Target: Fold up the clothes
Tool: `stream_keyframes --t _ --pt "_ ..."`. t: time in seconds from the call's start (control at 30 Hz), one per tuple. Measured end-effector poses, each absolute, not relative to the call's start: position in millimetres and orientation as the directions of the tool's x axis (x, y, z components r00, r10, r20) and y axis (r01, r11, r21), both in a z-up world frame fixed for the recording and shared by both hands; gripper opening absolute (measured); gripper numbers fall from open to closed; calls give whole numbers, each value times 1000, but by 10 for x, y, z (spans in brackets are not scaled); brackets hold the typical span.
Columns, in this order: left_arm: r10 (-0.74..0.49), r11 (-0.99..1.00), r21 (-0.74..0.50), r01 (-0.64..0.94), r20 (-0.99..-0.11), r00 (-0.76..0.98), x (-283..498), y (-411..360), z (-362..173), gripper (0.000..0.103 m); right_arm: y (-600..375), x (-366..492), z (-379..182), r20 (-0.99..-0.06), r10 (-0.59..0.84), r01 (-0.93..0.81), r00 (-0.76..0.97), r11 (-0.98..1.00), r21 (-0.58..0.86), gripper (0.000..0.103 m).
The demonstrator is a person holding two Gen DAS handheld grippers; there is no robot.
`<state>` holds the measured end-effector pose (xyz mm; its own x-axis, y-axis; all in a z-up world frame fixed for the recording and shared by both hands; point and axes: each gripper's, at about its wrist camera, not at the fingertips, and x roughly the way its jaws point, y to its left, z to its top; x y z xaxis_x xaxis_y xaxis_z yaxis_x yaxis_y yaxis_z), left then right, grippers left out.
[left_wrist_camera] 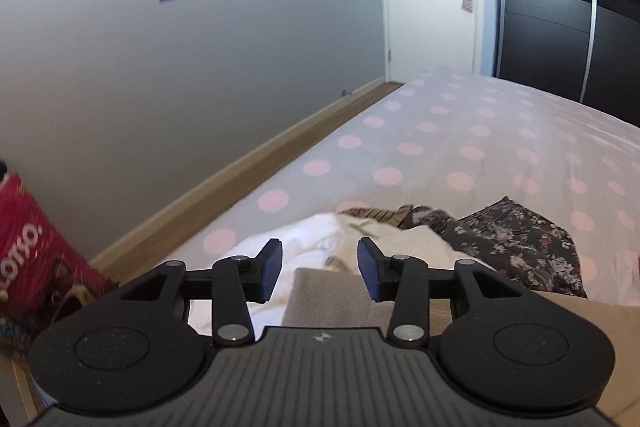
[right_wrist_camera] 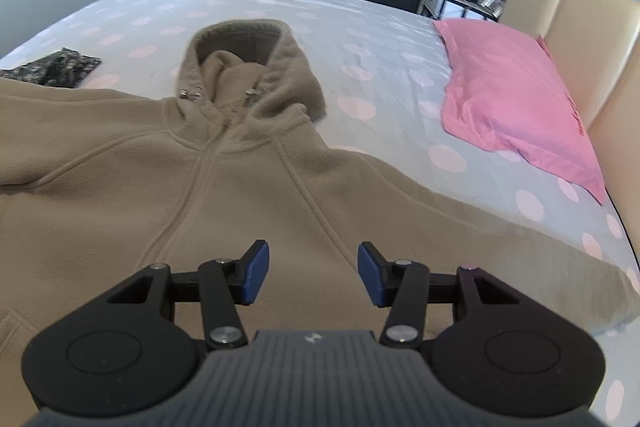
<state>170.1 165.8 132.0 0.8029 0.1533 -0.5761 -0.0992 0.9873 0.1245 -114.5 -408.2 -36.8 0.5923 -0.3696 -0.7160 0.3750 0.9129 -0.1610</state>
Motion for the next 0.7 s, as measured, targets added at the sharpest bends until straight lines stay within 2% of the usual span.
stream_keyframes --t 0.1,0.2,0.47,0.7 --pt "93 991 132 -21 -564 821 1574 1385 1363 42 -4198 -1176 -399 -730 -397 426 557 891 -159 53" --pt "5 987 129 92 -606 796 1492 1029 1263 42 -4378 -1271 -433 -732 -425 485 532 862 -148 53" --pt "-124 925 171 339 -708 695 1344 -12 580 42 -5020 -1677 -549 -735 -523 684 432 721 -111 53" --pt "-184 885 154 439 -750 635 1210 -595 81 42 -5609 -2098 -669 -746 -583 825 323 559 -80 53"
